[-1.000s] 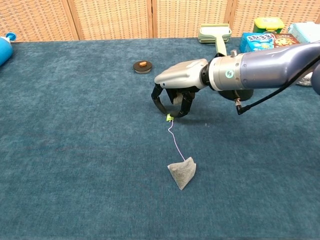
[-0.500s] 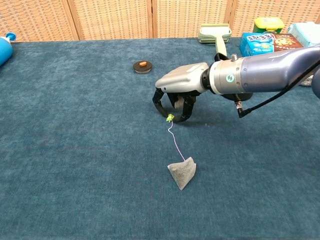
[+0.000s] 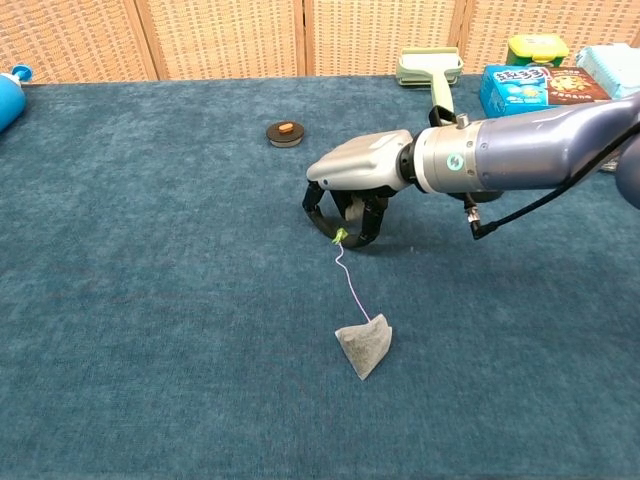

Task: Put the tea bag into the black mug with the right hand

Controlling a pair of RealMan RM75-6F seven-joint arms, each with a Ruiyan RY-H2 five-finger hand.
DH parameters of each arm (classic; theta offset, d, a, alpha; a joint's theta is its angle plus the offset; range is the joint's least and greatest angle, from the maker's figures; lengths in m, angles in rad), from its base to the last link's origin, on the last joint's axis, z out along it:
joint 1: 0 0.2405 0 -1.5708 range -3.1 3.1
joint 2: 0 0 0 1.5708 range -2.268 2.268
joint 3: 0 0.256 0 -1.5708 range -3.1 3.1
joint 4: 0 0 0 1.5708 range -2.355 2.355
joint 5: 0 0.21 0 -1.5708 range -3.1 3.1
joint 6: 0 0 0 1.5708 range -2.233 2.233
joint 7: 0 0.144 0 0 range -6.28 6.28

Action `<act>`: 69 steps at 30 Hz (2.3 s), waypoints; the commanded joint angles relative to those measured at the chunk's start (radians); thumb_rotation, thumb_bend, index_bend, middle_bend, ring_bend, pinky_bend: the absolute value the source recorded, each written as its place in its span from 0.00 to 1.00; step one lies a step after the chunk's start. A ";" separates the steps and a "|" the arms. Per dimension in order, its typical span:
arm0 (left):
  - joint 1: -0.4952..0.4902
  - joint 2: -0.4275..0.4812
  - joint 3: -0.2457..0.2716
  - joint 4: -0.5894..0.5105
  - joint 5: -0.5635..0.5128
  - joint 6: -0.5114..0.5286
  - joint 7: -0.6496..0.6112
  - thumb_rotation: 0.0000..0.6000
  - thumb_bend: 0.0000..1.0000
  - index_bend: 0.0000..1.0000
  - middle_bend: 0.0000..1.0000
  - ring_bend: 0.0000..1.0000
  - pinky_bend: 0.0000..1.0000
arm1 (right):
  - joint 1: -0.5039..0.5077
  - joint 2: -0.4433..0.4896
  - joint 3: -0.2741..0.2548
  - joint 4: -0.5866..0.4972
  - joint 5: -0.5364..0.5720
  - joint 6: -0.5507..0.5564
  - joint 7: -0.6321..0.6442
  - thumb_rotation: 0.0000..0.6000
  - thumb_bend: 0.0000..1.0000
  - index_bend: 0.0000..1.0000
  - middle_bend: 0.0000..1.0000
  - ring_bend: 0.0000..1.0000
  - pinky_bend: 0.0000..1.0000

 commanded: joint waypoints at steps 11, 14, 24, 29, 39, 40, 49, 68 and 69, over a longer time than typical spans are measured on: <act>0.003 -0.001 0.001 0.008 0.002 0.003 -0.008 1.00 0.31 0.21 0.18 0.13 0.23 | 0.002 -0.007 0.014 0.001 0.030 -0.018 -0.027 1.00 0.51 0.52 1.00 1.00 1.00; 0.003 0.000 0.001 0.008 0.003 0.003 -0.008 1.00 0.31 0.21 0.18 0.13 0.23 | 0.002 -0.003 0.018 -0.004 0.035 -0.019 -0.032 1.00 0.56 0.53 1.00 1.00 1.00; 0.004 0.000 0.001 0.007 0.006 0.007 -0.009 1.00 0.31 0.21 0.18 0.13 0.23 | -0.004 0.004 0.019 -0.018 0.045 -0.019 -0.047 1.00 0.64 0.56 1.00 1.00 1.00; 0.006 0.001 0.002 0.005 0.009 0.012 -0.010 1.00 0.31 0.21 0.18 0.13 0.23 | -0.012 0.027 0.030 -0.045 0.056 -0.004 -0.055 1.00 0.68 0.57 1.00 1.00 1.00; 0.007 -0.004 0.006 -0.001 0.028 0.023 -0.011 1.00 0.31 0.21 0.18 0.13 0.23 | -0.078 0.135 0.057 -0.166 0.091 0.093 -0.074 1.00 0.69 0.57 1.00 1.00 1.00; 0.007 -0.004 0.006 -0.002 0.030 0.025 -0.011 1.00 0.31 0.21 0.18 0.13 0.23 | -0.087 0.151 0.060 -0.184 0.096 0.106 -0.074 1.00 0.69 0.57 1.00 1.00 1.00; 0.007 -0.008 0.015 -0.021 0.047 0.029 -0.002 1.00 0.31 0.21 0.18 0.13 0.23 | -0.176 0.310 0.092 -0.353 0.136 0.220 -0.075 1.00 0.69 0.57 1.00 1.00 1.00; 0.002 0.000 0.009 -0.055 0.050 0.031 0.025 1.00 0.31 0.21 0.18 0.13 0.23 | -0.219 0.491 0.209 -0.451 0.218 0.223 0.133 1.00 0.69 0.58 1.00 1.00 1.00; 0.002 0.000 0.009 -0.055 0.050 0.031 0.025 1.00 0.31 0.21 0.18 0.13 0.23 | -0.218 0.494 0.212 -0.449 0.219 0.219 0.140 1.00 0.69 0.58 1.00 1.00 1.00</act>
